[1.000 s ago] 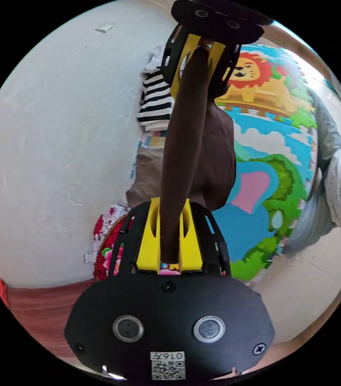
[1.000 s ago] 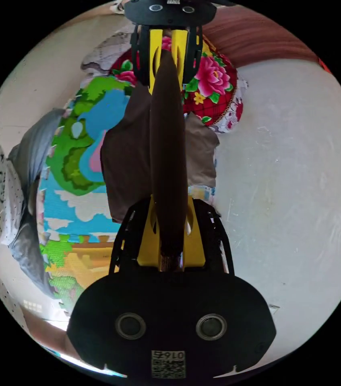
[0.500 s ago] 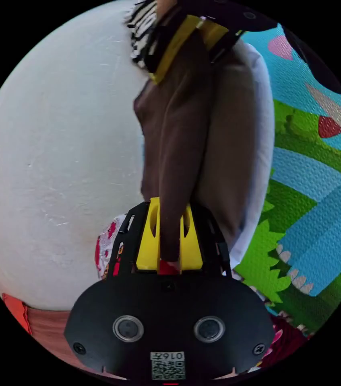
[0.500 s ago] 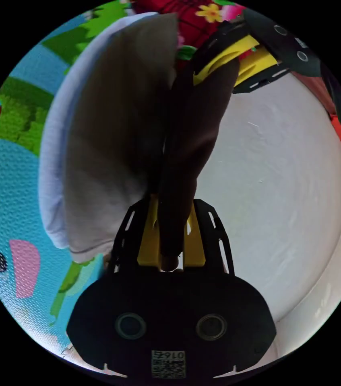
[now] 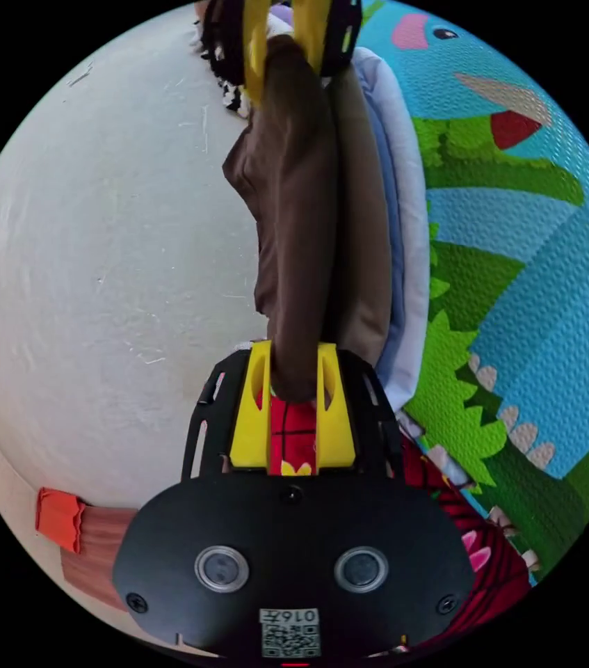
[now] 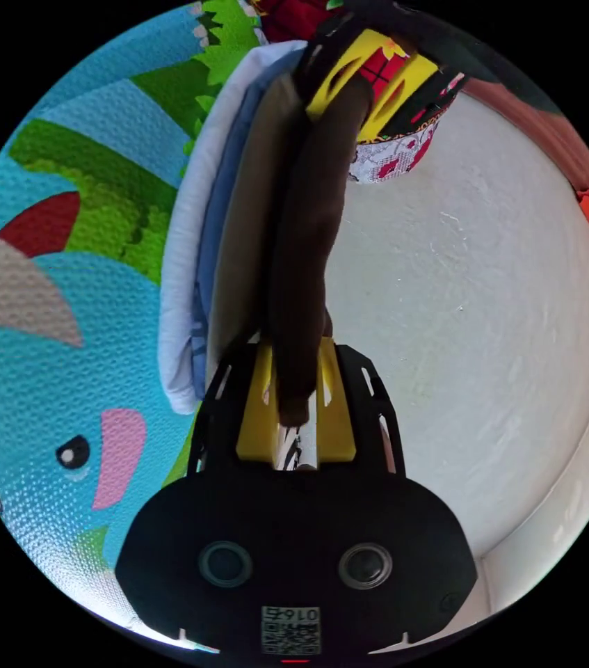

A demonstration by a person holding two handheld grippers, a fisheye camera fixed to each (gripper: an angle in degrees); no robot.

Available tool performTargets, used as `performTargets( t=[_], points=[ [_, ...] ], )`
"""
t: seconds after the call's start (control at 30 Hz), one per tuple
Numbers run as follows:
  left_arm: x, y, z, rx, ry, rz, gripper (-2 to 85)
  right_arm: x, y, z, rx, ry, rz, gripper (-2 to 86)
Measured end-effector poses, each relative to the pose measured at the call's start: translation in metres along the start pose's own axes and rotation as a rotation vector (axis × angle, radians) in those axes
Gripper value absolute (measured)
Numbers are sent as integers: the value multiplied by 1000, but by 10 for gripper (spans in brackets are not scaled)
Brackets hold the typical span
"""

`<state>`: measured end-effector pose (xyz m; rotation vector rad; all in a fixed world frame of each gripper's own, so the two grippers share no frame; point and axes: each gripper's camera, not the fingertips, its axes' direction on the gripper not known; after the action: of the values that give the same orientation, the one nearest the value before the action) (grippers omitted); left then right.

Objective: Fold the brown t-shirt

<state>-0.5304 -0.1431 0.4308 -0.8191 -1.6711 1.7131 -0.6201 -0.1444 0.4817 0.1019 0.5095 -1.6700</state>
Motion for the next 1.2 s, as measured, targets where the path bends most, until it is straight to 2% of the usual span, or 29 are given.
performTargets(
  t=[0.07, 0.13, 0.2, 0.23, 0.3, 0.37, 0.43, 0.53, 0.57, 0.6, 0.63, 0.67, 0.83, 0.93, 1.07, 1.13, 1.2],
  points=[
    [8, 21, -10, -3, 35, -79, 78, 4, 35, 1, 42, -101, 47, 81],
    [10, 50, -18, -10, 12, -231, 7, 11, 66, 2, 90, -234, 95, 75],
    [-3, 89, -29, 67, 98, -555, -4, 32, 99, 7, 151, -383, 234, 65],
    [-7, 97, -28, 98, 145, -636, -6, 52, 120, 12, 212, -465, 377, 51],
    [-14, 116, -8, 181, 361, -952, -9, 86, 150, 26, 310, -566, 638, 23],
    [-3, 116, 25, 196, 521, -1107, -9, 117, 175, 61, 393, -758, 914, 5],
    [21, 107, 62, 180, 618, -1174, -9, 123, 177, 92, 348, -826, 1008, 0],
    [76, 107, 129, -30, 639, -1324, -10, 115, 177, 139, 244, -854, 1101, -3],
    [102, 114, 154, -59, 709, -1351, -10, 108, 179, 155, 212, -901, 1100, -4],
    [126, 125, 168, 0, 742, -1383, -10, 104, 180, 164, 180, -933, 1083, -4],
    [133, 131, 171, 23, 746, -1399, -10, 93, 184, 178, 134, -960, 1051, -4],
    [140, 140, 178, 41, 764, -1412, -10, 87, 197, 181, 188, -931, 1075, -4],
    [146, 152, 194, 5, 829, -1444, -10, 87, 222, 192, 151, -871, 1044, -4],
    [157, 131, 145, 192, 919, -1357, -10, 90, 250, 184, 167, -780, 1054, -3],
    [180, 101, 39, 335, 1024, -1164, -10, 90, 364, 163, 373, -713, 1249, 7],
    [183, 90, 8, 472, 1192, -1093, -10, 92, 423, 167, 386, -717, 1317, 21],
    [181, 67, -22, 646, 1346, -1024, -10, 97, 478, 178, 316, -686, 1376, 53]
  ],
)
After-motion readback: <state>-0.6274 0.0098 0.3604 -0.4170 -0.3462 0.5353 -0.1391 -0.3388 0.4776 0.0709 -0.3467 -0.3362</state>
